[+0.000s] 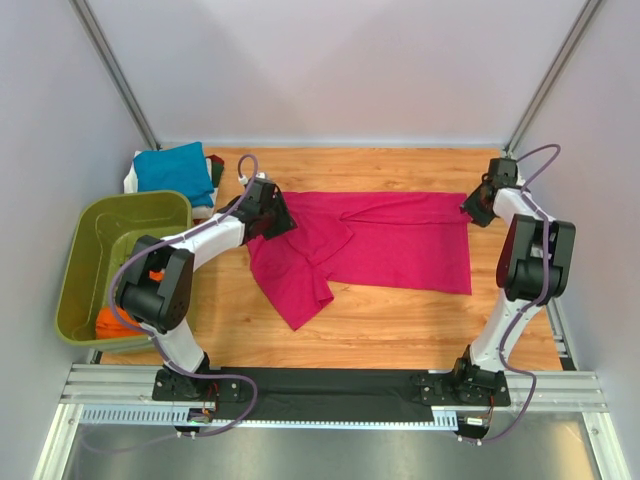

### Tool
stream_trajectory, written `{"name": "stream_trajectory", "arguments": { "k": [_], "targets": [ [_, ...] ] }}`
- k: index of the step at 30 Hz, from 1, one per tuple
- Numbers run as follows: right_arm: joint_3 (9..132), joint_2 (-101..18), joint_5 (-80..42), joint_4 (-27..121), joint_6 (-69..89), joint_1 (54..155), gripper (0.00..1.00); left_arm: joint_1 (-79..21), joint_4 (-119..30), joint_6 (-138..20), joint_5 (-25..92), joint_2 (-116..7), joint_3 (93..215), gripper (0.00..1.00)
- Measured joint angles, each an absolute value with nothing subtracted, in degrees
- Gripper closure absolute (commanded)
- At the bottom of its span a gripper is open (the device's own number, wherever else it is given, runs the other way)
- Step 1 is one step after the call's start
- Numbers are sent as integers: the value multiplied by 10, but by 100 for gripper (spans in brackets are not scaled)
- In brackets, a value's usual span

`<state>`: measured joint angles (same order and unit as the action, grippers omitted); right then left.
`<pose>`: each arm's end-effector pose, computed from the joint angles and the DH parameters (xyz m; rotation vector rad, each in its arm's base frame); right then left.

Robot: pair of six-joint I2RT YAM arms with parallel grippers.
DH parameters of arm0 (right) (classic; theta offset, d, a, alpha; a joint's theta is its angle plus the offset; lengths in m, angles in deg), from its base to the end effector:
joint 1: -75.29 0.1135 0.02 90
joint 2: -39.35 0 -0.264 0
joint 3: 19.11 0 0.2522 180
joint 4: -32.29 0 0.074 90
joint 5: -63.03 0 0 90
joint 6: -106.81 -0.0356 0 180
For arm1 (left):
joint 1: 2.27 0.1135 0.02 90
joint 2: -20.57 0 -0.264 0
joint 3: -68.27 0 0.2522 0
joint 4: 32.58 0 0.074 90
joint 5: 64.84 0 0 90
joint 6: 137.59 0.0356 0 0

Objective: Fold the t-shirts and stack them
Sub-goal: Fold the tshirt

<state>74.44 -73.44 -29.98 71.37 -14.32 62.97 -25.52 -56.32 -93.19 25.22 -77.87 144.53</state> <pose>0.4079 -0.0910 0.1806 0.9756 2.3964 0.0529 0.3386 -0.1455 0.2007 -0.4742 2.4029 -0.5616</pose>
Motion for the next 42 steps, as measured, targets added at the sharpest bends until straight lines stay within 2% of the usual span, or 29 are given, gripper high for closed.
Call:
{"name": "stream_trajectory", "arguments": {
  "k": [7, 23, 31, 34, 36, 39, 42],
  "targets": [
    [721, -707, -299, 684, -162, 630, 58, -255, -561, -934, 254, -779, 1445, 49],
    [742, -742, -315, 698, -166, 630, 58, -255, -559, -936, 258, -779, 1439, 49],
    [756, -764, -318, 701, -166, 630, 63, -255, -559, -936, 258, -779, 1439, 49],
    [757, -773, -319, 703, -166, 630, 71, -255, -559, -936, 258, -779, 1439, 49],
    [758, -774, -321, 702, -166, 630, 84, -256, -559, -937, 260, -778, 1437, 49],
    [758, -775, -323, 704, -165, 630, 98, -259, -560, -941, 261, -773, 1430, 49],
    [758, -775, -325, 705, -166, 630, 99, -275, -563, -954, 259, -759, 1414, 48]
  ]
}}
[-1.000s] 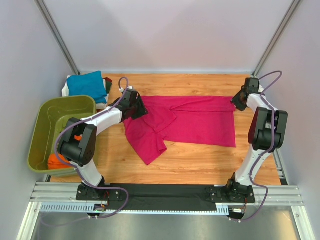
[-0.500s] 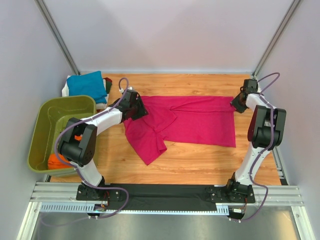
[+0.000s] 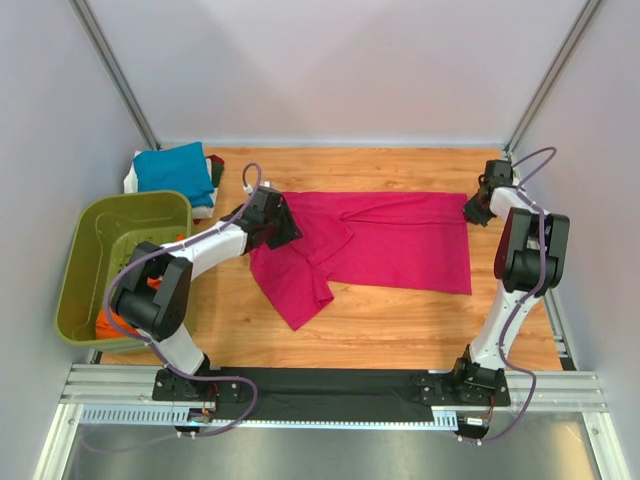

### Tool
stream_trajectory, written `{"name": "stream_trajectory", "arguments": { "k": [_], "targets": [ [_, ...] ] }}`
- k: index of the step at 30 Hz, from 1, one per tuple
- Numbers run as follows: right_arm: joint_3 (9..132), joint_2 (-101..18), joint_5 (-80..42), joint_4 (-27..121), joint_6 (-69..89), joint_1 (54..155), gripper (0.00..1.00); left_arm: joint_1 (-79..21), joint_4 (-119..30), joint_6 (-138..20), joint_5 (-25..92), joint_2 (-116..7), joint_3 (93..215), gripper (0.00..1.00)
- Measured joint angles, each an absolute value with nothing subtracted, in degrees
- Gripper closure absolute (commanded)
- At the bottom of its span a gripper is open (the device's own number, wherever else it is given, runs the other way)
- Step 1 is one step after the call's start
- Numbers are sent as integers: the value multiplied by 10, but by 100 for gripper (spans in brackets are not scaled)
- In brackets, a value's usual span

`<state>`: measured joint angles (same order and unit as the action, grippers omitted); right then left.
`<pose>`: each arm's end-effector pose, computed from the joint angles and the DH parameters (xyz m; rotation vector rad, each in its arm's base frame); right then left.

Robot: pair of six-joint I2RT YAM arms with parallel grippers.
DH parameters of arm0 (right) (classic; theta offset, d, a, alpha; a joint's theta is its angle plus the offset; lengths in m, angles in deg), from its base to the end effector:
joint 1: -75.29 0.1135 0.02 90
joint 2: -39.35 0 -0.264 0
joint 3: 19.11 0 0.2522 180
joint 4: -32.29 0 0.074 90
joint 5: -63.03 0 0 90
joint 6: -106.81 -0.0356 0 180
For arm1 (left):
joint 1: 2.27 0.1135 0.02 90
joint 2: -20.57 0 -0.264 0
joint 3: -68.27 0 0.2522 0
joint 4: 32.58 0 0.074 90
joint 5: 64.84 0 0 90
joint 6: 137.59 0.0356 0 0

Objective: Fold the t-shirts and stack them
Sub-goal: Fold the tshirt

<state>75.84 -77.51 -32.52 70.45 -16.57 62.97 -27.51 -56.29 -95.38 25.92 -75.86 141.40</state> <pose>0.4173 -0.0947 0.1601 1.0450 2.3929 0.0031 0.3217 -0.1522 0.1959 -0.4788 2.4345 -0.5946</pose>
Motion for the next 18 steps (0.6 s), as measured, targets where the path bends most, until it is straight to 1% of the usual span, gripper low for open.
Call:
{"name": "stream_trajectory", "arguments": {
  "k": [6, 18],
  "targets": [
    [758, -775, -325, 705, -166, 630, 100, -324, -566, -982, 251, -749, 1406, 48],
    [758, -775, -324, 706, -159, 630, 100, -362, -566, -1048, 198, -764, 1394, 48]
  ]
}}
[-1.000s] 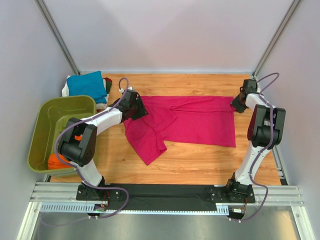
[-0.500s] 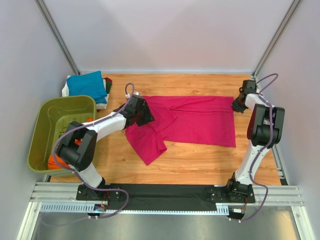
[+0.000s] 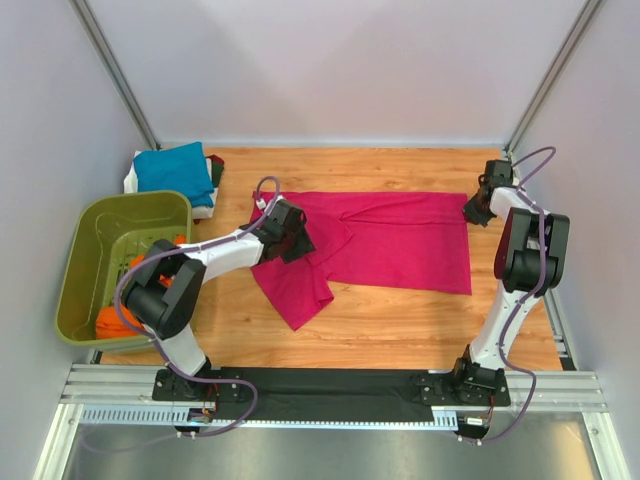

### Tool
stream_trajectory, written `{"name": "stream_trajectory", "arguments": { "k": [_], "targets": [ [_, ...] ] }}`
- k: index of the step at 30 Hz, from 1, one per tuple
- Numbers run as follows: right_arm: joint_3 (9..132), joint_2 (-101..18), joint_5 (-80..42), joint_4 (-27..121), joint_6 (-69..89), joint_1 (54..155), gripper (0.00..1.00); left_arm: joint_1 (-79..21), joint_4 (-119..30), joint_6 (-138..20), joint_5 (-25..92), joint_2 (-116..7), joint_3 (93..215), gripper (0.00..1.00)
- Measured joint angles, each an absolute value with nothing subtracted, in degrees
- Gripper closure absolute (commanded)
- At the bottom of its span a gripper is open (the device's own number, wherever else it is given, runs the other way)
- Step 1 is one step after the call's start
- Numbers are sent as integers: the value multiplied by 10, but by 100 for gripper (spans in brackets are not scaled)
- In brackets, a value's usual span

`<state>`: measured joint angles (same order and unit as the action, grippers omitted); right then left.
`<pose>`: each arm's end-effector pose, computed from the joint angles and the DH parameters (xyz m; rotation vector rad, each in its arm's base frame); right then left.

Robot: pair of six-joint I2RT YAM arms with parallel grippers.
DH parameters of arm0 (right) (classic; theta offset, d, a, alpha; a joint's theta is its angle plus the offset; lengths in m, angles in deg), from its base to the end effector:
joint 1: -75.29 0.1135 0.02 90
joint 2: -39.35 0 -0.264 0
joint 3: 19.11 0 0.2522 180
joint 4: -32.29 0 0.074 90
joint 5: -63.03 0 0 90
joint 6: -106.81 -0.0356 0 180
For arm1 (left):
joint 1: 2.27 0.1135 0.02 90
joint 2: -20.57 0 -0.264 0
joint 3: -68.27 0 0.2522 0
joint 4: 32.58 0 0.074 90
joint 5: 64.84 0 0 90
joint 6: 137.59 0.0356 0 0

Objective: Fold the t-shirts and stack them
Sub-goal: Fold the tshirt

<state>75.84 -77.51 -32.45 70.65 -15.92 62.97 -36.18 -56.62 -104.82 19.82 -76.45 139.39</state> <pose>0.4170 -0.0945 0.1599 1.0323 2.4024 -0.0002 0.2920 -0.1923 0.1816 -0.5530 2.4673 -0.5756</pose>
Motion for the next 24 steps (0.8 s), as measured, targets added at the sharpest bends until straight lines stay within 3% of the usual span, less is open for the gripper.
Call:
{"name": "stream_trajectory", "arguments": {
  "k": [9, 15, 21, 24],
  "targets": [
    [758, -775, -321, 707, -156, 630, 100, -363, -555, -1077, 198, -810, 1394, 51],
    [761, -775, -321, 714, -151, 630, 100, -363, -537, -1085, 193, -821, 1394, 87],
    [771, -775, -324, 730, -145, 630, 100, -363, -546, -1072, 171, -812, 1395, 100],
    [775, -775, -324, 733, -144, 630, 100, -363, -559, -1059, 155, -785, 1396, 100]
  ]
}}
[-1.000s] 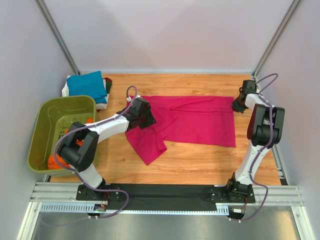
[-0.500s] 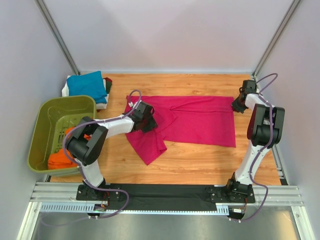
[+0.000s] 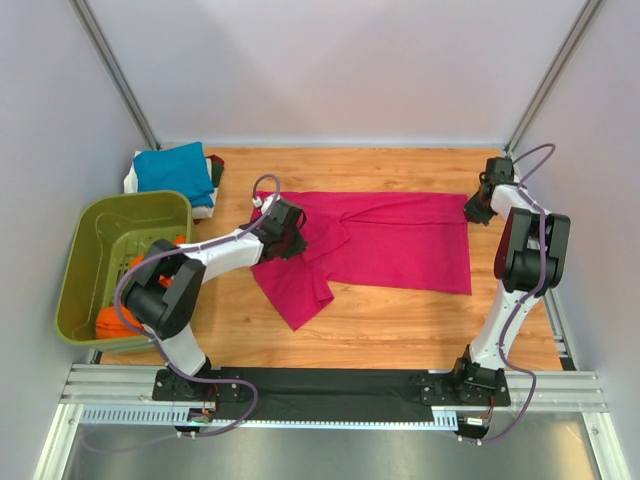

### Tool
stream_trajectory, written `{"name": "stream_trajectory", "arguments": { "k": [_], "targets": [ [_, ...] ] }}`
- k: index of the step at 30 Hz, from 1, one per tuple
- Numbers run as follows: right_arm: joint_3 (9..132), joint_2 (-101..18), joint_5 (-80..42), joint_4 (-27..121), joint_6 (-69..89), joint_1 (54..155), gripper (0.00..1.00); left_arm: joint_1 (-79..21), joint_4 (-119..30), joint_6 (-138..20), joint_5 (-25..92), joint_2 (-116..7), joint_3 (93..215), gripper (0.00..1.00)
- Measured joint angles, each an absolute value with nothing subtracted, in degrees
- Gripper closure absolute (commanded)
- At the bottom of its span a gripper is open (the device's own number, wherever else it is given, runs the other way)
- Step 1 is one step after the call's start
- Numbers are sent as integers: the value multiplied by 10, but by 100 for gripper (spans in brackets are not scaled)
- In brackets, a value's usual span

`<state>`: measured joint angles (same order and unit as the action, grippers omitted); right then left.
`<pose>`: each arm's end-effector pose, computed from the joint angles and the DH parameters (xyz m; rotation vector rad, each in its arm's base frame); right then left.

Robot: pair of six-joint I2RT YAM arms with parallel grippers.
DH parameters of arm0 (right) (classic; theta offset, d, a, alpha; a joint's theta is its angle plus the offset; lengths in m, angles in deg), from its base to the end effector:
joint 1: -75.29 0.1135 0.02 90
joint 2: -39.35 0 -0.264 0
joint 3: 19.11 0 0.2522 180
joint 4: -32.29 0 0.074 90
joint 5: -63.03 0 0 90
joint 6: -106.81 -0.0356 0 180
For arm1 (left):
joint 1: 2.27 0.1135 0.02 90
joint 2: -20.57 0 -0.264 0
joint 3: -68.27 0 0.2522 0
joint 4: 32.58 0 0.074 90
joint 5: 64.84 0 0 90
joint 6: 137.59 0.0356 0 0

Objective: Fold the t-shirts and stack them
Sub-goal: Fold the tshirt

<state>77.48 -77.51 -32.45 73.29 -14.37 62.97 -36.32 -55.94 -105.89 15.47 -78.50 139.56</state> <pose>0.4179 -0.0947 0.1657 1.0052 2.4324 -0.0138 0.2960 -0.1928 0.1717 -0.6007 2.4389 -0.4916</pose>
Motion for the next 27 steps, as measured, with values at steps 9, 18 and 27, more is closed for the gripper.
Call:
{"name": "stream_trajectory", "arguments": {
  "k": [9, 18, 27],
  "targets": [
    [782, -748, -322, 752, -127, 630, 100, -361, -590, -980, 93, -669, 1433, 100],
    [854, -637, -295, 762, -118, 630, 100, -312, -589, -849, 61, -601, 1587, 100],
    [972, -607, -252, 775, -118, 631, 100, -264, -592, -726, 62, -608, 1748, 100]
  ]
}}
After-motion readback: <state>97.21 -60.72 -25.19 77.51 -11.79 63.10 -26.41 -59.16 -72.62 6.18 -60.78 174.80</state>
